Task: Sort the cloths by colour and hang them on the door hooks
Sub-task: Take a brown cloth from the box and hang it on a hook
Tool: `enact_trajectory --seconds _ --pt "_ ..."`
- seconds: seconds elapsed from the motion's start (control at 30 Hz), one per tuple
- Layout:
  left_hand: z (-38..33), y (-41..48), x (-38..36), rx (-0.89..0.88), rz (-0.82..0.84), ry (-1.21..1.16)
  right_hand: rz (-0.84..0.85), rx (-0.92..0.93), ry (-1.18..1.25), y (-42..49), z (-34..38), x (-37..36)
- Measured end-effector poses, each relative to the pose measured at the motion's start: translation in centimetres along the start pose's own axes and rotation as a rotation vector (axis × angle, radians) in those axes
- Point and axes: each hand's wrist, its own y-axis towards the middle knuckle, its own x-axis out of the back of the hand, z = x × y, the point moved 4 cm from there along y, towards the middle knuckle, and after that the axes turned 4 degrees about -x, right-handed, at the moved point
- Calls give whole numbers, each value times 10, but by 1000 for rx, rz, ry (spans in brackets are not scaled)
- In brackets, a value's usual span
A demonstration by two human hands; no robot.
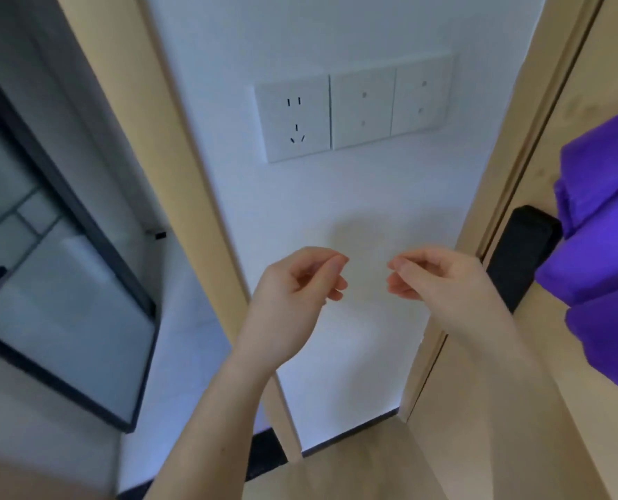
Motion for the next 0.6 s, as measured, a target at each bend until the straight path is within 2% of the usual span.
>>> enact_trajectory --seconds 0.27,0.6 --pt "14 -45 86 55 -206 64 228 55 17 -8 16 -94" --pt "39 -144 229 130 -396 135 561 108 -81 -85 49 -243"
